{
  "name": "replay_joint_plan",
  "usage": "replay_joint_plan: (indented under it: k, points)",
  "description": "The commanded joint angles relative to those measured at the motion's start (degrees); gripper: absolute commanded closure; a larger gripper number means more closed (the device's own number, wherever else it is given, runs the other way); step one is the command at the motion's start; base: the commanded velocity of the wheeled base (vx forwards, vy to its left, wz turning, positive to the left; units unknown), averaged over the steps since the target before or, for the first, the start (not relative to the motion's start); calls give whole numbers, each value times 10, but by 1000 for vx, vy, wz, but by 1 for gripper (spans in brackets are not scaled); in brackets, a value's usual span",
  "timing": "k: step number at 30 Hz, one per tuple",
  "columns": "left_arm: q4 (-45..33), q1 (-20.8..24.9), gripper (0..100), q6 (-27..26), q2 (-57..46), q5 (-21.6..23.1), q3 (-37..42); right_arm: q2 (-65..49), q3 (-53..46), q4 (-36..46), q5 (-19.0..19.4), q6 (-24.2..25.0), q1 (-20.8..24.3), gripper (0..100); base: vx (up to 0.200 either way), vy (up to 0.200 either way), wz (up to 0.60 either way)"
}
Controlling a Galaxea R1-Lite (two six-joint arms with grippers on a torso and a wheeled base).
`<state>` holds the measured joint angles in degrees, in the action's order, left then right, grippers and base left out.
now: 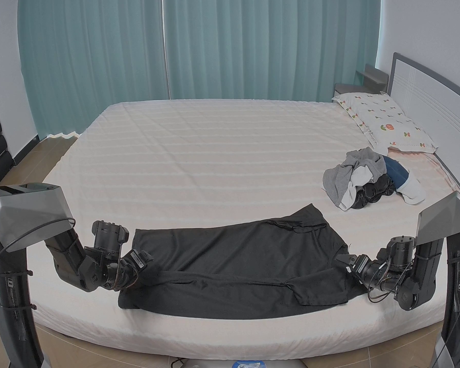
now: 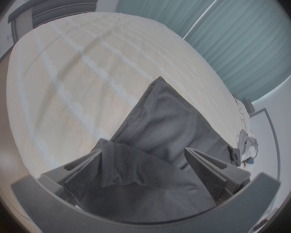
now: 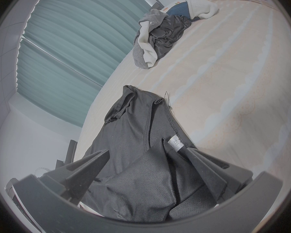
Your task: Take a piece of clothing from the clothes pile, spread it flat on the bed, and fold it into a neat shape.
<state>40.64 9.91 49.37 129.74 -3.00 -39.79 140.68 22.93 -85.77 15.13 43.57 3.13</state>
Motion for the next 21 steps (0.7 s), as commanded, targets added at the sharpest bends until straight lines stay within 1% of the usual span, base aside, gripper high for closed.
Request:
replay_joint_plan:
  k: [1,4,5,6,7,10,12,21]
  points:
    - [3,10,0,39,26,-22,-34,0,1,0,0,0,0,0,0,0,0]
    - [7,4,0,107,27,-57,-72,0,0,0,0,0,0,0,0,0,0]
    - [7,4,0,107,27,-57,-72,0,0,0,0,0,0,0,0,0,0]
    - [8,-9,0,145,28,-73,-90,0,0,0,0,0,0,0,0,0,0]
    - [10,-26,0,161,28,-75,-100,0,0,0,0,0,0,0,0,0,0]
    - [10,-32,0,165,27,-75,-102,0,0,0,0,0,0,0,0,0,0]
    - [9,-45,0,170,28,-74,-107,1,-1,0,0,0,0,0,0,0,0]
    - [9,-46,0,169,20,-70,-83,1,-2,0,0,-1,0,0,0,0,0]
